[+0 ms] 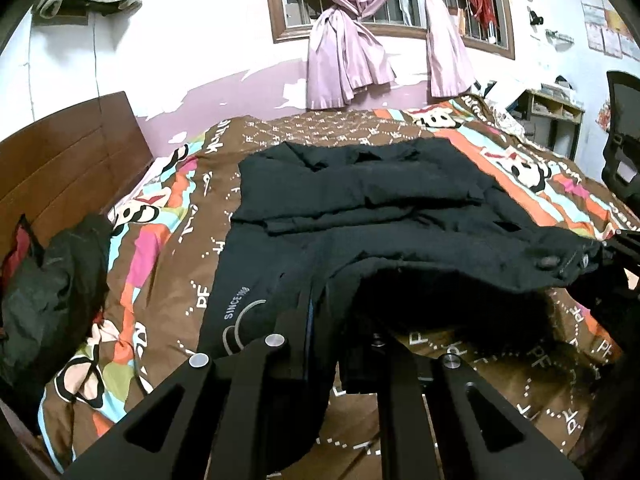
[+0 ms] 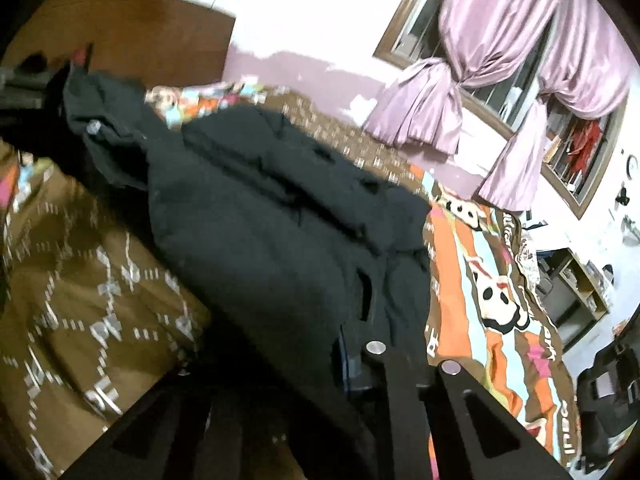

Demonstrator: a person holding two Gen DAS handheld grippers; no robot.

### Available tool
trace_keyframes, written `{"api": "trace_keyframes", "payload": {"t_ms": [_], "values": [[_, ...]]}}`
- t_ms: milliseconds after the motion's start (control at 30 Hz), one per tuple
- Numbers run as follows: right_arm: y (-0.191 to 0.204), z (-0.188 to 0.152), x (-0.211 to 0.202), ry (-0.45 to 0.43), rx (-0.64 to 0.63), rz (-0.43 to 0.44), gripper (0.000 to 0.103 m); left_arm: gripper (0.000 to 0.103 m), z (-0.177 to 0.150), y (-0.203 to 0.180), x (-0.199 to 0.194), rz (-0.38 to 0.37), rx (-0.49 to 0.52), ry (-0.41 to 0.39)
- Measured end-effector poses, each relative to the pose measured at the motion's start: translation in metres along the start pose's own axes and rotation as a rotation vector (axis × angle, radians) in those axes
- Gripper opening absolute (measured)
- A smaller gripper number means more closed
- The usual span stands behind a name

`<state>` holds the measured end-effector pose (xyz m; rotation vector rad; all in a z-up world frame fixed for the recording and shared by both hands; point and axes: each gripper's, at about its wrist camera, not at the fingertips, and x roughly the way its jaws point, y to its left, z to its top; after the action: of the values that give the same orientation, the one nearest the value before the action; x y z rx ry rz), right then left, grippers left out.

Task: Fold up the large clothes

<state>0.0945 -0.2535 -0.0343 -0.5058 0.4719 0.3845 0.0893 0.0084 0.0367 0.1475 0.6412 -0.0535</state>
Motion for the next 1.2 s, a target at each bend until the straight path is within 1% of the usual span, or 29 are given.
{"api": "trace_keyframes", "payload": {"t_ms": [167,267,333,433,633,800,967,1067,1200], "values": [[-0.015,0.023,-0.018,-0.109,0.057,-0.008,0.011,0.007,0.019,0.007,-0.018,0.009,0.003,-0.066],[-0.023,0.031,-0.026,-0.141,0.108,0.008,0.011,0.007,0.026,0.01,-0.028,0.001,-0.011,-0.1],[-0.029,0.032,-0.033,-0.168,0.149,0.026,0.011,0.007,0.026,0.01,-0.036,-0.01,-0.025,-0.129],[-0.03,0.03,-0.042,-0.198,0.163,0.023,0.011,0.007,0.017,0.01,-0.045,-0.017,-0.025,-0.156],[-0.024,0.022,-0.072,-0.279,0.152,0.011,0.011,0.007,0.0,0.013,-0.072,-0.023,-0.048,-0.22],[-0.015,0.02,-0.104,-0.337,0.118,0.007,0.011,0.006,-0.001,0.015,-0.104,-0.023,-0.037,-0.273],[-0.009,0.013,-0.133,-0.391,0.078,-0.008,0.01,0.006,0.002,0.017,-0.129,-0.044,0.009,-0.309],[-0.007,0.01,-0.146,-0.411,0.065,-0.018,0.01,0.006,-0.001,0.012,-0.143,-0.04,0.044,-0.324],[-0.009,0.012,-0.16,-0.428,0.06,-0.017,0.01,0.006,-0.003,0.013,-0.157,-0.055,0.058,-0.329]]}}
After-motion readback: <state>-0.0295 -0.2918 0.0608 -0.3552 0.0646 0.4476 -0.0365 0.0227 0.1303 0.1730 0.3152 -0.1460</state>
